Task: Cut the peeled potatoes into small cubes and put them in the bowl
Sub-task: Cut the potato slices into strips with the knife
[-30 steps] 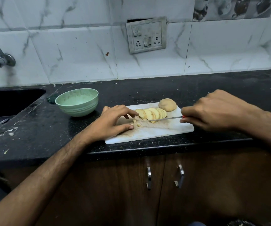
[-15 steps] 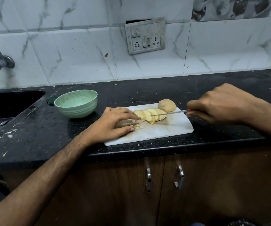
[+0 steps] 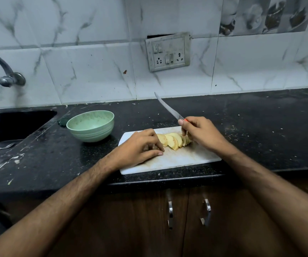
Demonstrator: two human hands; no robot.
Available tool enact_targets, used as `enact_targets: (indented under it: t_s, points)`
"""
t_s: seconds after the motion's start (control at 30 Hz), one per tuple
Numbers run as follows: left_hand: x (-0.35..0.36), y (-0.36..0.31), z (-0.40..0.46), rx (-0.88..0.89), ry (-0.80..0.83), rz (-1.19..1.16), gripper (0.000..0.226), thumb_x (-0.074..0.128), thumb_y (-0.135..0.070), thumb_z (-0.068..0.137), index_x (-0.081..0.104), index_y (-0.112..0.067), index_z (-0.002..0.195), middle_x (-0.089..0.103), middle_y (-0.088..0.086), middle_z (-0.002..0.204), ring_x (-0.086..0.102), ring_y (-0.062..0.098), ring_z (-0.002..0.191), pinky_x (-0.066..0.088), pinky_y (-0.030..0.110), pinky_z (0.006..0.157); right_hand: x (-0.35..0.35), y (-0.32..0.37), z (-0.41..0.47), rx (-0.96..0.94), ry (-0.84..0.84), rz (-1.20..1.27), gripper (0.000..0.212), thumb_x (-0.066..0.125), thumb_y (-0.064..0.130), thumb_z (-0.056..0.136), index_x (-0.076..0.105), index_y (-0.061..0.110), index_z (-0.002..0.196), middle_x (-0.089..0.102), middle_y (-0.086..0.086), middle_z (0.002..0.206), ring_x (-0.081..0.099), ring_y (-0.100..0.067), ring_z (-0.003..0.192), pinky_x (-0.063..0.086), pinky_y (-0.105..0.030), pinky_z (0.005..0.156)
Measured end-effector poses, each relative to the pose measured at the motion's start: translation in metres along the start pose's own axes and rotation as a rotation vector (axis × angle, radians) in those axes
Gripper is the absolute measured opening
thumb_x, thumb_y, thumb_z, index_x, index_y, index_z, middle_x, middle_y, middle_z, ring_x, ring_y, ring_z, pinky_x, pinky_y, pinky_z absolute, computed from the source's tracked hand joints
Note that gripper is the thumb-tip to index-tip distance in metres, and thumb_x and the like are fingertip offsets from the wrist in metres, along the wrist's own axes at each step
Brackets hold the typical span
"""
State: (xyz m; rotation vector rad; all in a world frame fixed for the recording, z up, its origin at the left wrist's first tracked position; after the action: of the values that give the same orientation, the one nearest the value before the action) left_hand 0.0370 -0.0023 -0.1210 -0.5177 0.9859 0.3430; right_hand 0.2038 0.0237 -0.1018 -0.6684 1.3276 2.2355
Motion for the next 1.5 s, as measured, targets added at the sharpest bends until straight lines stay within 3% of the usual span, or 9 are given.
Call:
enact_targets:
  t_s: [0.23, 0.47, 0.67, 0.8, 0.97, 1.07, 1.17, 1.33, 1.5]
  points:
    - [-0.017, 0.029, -0.007, -0.119, -0.096, 0.012, 0.004, 0.079, -0.025, 0.088, 0.077, -0.024, 0.092, 0.06, -0.01, 0.089, 0.061, 0.011, 0.078, 0.046, 0.017, 0.07, 0.026, -0.005, -0.002, 0.061, 0.018, 0.363, 0.042, 0.053, 0.038, 0.101, 0.06, 0.01, 0.071, 0.043, 0.005, 0.046, 0.039, -0.007, 0.04, 0.031, -0.019, 0.045]
    - [-0.016, 0.04, -0.001, -0.232, -0.161, -0.093, 0.008, 0.083, -0.025, 0.083, 0.078, -0.022, 0.088, 0.07, -0.009, 0.084, 0.064, 0.006, 0.079, 0.046, 0.016, 0.069, 0.029, -0.003, -0.005, 0.062, 0.036, 0.439, 0.042, 0.05, 0.03, 0.103, 0.058, 0.004, 0.071, 0.036, 0.002, 0.046, 0.031, -0.01, 0.041, 0.028, -0.018, 0.042]
    - [-0.02, 0.044, -0.003, -0.274, -0.198, -0.223, 0.017, 0.06, -0.016, 0.102, 0.076, -0.015, 0.1, 0.074, -0.006, 0.091, 0.072, 0.01, 0.076, 0.053, 0.022, 0.074, 0.028, -0.004, -0.007, 0.072, 0.041, 0.486, 0.041, 0.049, 0.027, 0.104, 0.057, 0.0, 0.074, 0.034, 0.001, 0.046, 0.027, -0.012, 0.041, 0.025, -0.019, 0.04]
    - [-0.024, 0.037, -0.008, -0.194, -0.175, -0.179, 0.017, 0.061, -0.012, 0.101, 0.075, -0.014, 0.11, 0.071, -0.006, 0.099, 0.072, 0.01, 0.082, 0.054, 0.024, 0.078, 0.029, -0.002, -0.008, 0.061, 0.053, 0.475, 0.042, 0.049, 0.026, 0.104, 0.057, -0.001, 0.074, 0.035, 0.001, 0.046, 0.027, -0.011, 0.041, 0.025, -0.019, 0.04]
    - [-0.01, 0.017, -0.011, 0.08, 0.015, 0.206, 0.025, 0.056, -0.039, 0.103, 0.07, -0.035, 0.123, 0.063, -0.017, 0.119, 0.059, 0.002, 0.11, 0.048, 0.037, 0.082, 0.029, -0.002, -0.008, 0.063, 0.057, 0.479, 0.041, 0.049, 0.026, 0.104, 0.057, 0.001, 0.073, 0.033, -0.001, 0.047, 0.026, -0.011, 0.041, 0.025, -0.018, 0.039]
    - [-0.005, 0.01, -0.011, 0.206, 0.036, 0.408, 0.028, 0.052, -0.037, 0.104, 0.068, -0.038, 0.127, 0.066, -0.015, 0.12, 0.061, 0.007, 0.105, 0.044, 0.034, 0.075, 0.03, -0.001, -0.008, 0.068, 0.066, 0.497, 0.041, 0.049, 0.026, 0.104, 0.057, 0.0, 0.073, 0.03, -0.003, 0.049, 0.024, -0.013, 0.042, 0.023, -0.019, 0.039]
    - [-0.005, 0.01, -0.007, 0.268, 0.018, 0.422, 0.029, 0.052, -0.033, 0.103, 0.073, -0.029, 0.122, 0.07, -0.006, 0.109, 0.066, 0.017, 0.091, 0.049, 0.034, 0.07, 0.03, -0.002, -0.008, 0.074, 0.066, 0.496, 0.042, 0.049, 0.026, 0.104, 0.057, -0.002, 0.074, 0.031, -0.004, 0.048, 0.025, -0.012, 0.042, 0.024, -0.019, 0.039]
    - [-0.011, 0.037, 0.002, 0.081, -0.018, 0.292, 0.029, 0.057, -0.035, 0.099, 0.077, -0.022, 0.114, 0.069, -0.004, 0.1, 0.065, 0.014, 0.091, 0.054, 0.028, 0.077, 0.03, -0.003, -0.009, 0.082, 0.066, 0.489, 0.043, 0.049, 0.028, 0.104, 0.057, -0.003, 0.075, 0.031, -0.005, 0.049, 0.025, -0.011, 0.041, 0.023, -0.019, 0.039]
    - [-0.018, 0.063, 0.011, -0.076, -0.092, 0.226, 0.014, 0.073, -0.022, 0.093, 0.08, -0.019, 0.104, 0.069, -0.004, 0.094, 0.063, 0.006, 0.082, 0.052, 0.021, 0.074, 0.032, -0.005, -0.009, 0.088, 0.068, 0.507, 0.041, 0.049, 0.028, 0.103, 0.057, 0.001, 0.073, 0.029, -0.004, 0.051, 0.023, -0.013, 0.043, 0.02, -0.02, 0.039]
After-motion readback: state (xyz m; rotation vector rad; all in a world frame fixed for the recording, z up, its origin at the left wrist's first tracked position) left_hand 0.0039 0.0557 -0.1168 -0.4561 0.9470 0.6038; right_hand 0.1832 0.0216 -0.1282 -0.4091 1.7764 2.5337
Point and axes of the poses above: each hand's wrist, its own z-axis towards the middle knuckle, its own x-axis out of the palm, y = z × x, the point moved 10 cm from there along z, towards the middle knuckle
